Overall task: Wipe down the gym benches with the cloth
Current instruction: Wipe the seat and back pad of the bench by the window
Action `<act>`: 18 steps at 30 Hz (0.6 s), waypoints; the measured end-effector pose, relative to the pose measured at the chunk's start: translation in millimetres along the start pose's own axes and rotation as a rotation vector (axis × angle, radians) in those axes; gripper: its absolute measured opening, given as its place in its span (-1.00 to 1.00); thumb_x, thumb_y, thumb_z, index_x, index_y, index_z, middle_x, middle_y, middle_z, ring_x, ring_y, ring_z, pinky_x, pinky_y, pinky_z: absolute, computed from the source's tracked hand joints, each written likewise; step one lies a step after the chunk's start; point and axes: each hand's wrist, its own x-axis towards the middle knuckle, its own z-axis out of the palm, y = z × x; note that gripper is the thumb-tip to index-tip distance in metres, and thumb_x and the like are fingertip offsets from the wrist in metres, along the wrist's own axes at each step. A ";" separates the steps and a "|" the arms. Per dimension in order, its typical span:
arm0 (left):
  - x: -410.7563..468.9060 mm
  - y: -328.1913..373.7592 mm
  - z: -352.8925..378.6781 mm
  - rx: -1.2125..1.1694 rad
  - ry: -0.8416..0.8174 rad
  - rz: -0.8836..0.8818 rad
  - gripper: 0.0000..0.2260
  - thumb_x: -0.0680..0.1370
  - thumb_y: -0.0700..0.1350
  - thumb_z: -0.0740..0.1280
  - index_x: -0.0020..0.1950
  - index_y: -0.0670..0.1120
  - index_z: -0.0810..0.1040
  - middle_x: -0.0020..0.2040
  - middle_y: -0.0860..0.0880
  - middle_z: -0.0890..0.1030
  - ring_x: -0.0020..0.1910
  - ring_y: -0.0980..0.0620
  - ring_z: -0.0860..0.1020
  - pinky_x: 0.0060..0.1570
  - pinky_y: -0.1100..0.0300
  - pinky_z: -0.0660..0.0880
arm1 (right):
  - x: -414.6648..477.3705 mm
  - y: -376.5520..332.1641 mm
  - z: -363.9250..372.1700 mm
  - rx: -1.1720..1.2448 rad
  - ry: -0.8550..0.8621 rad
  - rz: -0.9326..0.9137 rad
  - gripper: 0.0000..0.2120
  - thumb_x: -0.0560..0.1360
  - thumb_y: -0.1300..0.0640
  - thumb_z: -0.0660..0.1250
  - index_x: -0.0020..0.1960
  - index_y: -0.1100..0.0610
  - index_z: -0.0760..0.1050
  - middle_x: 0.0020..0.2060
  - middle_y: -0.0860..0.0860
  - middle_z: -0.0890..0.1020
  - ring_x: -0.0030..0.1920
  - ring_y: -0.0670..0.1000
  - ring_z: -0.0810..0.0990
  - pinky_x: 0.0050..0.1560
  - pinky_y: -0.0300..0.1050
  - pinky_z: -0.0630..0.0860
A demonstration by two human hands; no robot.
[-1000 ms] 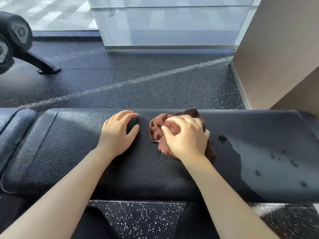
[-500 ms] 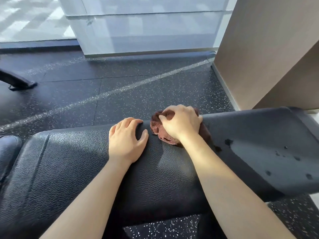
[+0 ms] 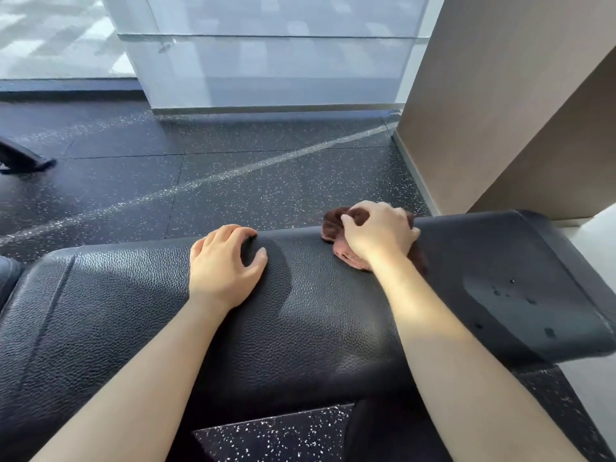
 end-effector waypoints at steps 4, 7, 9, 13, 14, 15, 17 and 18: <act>-2.9 1.3 -0.3 -0.009 0.003 0.005 -0.68 0.49 0.09 0.29 0.19 0.01 0.50 0.21 0.02 0.51 0.25 -0.04 0.40 0.32 0.00 0.19 | -36.4 -10.3 12.9 0.099 0.009 -0.209 -0.76 0.49 -0.22 0.25 0.08 -0.17 0.54 0.15 -0.14 0.55 0.23 0.05 0.38 0.18 0.17 0.26; -6.4 0.1 0.7 -0.003 -0.009 0.034 -0.60 0.48 0.14 0.22 0.24 -0.03 0.48 0.24 0.00 0.51 0.27 -0.05 0.40 0.37 -0.03 0.18 | -38.4 0.4 11.8 0.141 0.009 -0.252 -0.75 0.49 -0.23 0.25 0.10 -0.18 0.53 0.18 -0.17 0.54 0.25 0.02 0.37 0.18 0.15 0.25; -7.1 0.2 0.1 -0.004 -0.009 0.043 -0.55 0.45 0.16 0.17 0.25 -0.03 0.48 0.24 0.00 0.51 0.27 -0.04 0.41 0.37 -0.02 0.18 | -25.5 3.1 9.0 0.122 0.015 -0.206 -0.74 0.50 -0.24 0.24 0.10 -0.18 0.54 0.15 -0.15 0.55 0.23 0.04 0.39 0.17 0.16 0.28; -4.0 0.7 -1.1 0.004 -0.012 0.025 -0.56 0.43 0.18 0.16 0.22 0.01 0.49 0.23 0.03 0.50 0.27 -0.03 0.39 0.32 0.03 0.18 | -1.2 -3.5 9.6 0.066 0.022 -0.066 -0.72 0.49 -0.27 0.22 0.11 -0.20 0.54 0.15 -0.11 0.55 0.22 0.07 0.40 0.22 0.20 0.29; -3.0 1.1 -1.1 0.003 -0.013 0.018 -0.57 0.43 0.18 0.17 0.21 0.02 0.48 0.23 0.03 0.50 0.27 -0.02 0.39 0.32 0.04 0.18 | -0.3 -4.2 10.3 0.053 0.018 -0.066 -0.72 0.49 -0.27 0.22 0.11 -0.20 0.54 0.15 -0.10 0.55 0.22 0.07 0.40 0.22 0.20 0.30; -3.0 1.8 -0.8 0.004 -0.013 0.016 -0.59 0.44 0.18 0.18 0.20 0.03 0.49 0.23 0.03 0.50 0.27 -0.02 0.39 0.31 0.04 0.17 | -2.0 -3.4 11.0 0.048 0.014 -0.079 -0.72 0.50 -0.26 0.21 0.12 -0.20 0.53 0.15 -0.10 0.55 0.21 0.08 0.40 0.21 0.20 0.30; -4.5 2.4 -0.1 0.000 -0.011 0.015 -0.64 0.48 0.14 0.25 0.21 0.01 0.49 0.23 0.02 0.50 0.28 -0.03 0.39 0.32 0.03 0.17 | -14.5 2.9 9.7 0.079 0.022 -0.115 -0.73 0.49 -0.25 0.23 0.10 -0.19 0.54 0.14 -0.11 0.56 0.21 0.07 0.40 0.18 0.18 0.29; -4.6 2.4 -0.2 0.000 -0.008 0.016 -0.64 0.48 0.12 0.26 0.21 0.00 0.49 0.23 0.01 0.50 0.28 -0.04 0.39 0.33 0.02 0.17 | -24.2 8.0 9.0 0.113 0.031 -0.129 -0.74 0.49 -0.24 0.25 0.09 -0.18 0.54 0.15 -0.13 0.55 0.22 0.05 0.40 0.17 0.16 0.28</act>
